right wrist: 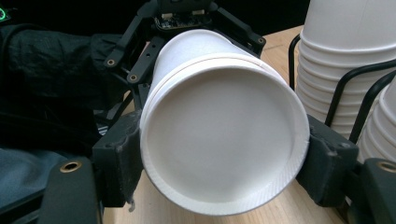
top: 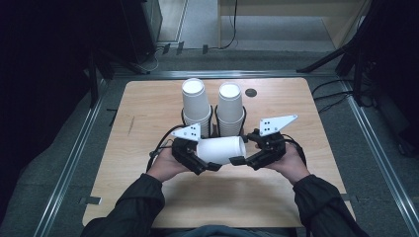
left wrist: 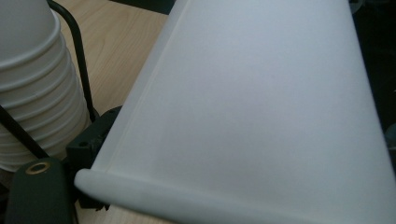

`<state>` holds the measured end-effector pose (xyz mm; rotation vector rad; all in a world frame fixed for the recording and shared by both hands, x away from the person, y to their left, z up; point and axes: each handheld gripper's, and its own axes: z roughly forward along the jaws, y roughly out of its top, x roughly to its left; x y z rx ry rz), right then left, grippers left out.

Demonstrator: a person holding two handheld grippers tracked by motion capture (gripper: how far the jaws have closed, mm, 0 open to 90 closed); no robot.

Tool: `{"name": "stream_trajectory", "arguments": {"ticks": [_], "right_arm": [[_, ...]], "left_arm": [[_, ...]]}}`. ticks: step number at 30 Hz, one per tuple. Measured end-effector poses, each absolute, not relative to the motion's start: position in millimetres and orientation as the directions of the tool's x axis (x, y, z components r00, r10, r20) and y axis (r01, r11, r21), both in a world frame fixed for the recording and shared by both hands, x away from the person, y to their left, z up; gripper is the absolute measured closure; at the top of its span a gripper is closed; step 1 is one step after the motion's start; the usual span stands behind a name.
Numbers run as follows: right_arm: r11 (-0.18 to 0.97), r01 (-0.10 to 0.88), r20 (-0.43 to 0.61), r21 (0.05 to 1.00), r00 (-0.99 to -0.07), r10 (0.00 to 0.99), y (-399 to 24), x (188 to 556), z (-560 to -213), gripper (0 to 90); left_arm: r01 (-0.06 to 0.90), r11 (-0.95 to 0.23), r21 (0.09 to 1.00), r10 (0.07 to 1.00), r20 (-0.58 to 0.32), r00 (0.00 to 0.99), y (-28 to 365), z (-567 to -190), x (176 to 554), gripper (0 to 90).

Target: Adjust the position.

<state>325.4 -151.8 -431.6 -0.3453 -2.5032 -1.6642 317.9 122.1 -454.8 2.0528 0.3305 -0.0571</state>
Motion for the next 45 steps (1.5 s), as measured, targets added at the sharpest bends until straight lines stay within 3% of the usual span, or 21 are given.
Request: {"name": "stream_trajectory", "arguments": {"ticks": [7,14,32,45], "right_arm": [[0.355,0.257,0.219,0.899,-0.965,0.145,-152,324,-429,13.5],[0.422,0.276,0.224,0.863,-0.96,0.17,-158,327,-437,13.9],[0.528,0.274,0.166,0.804,-0.956,0.243,-163,333,-454,16.0],[0.57,0.247,0.117,0.784,-0.96,0.255,-163,332,-457,15.9]], "left_arm": [[0.268,-0.44,0.857,0.216,-0.188,0.958,129,-448,319,13.5],[0.321,-0.508,0.8,0.247,-0.222,0.943,136,-438,319,13.1],[0.313,-0.645,0.697,0.3,-0.146,0.943,150,-437,325,13.0],[0.333,-0.748,0.574,0.311,-0.139,0.94,130,-455,333,13.0]]}}
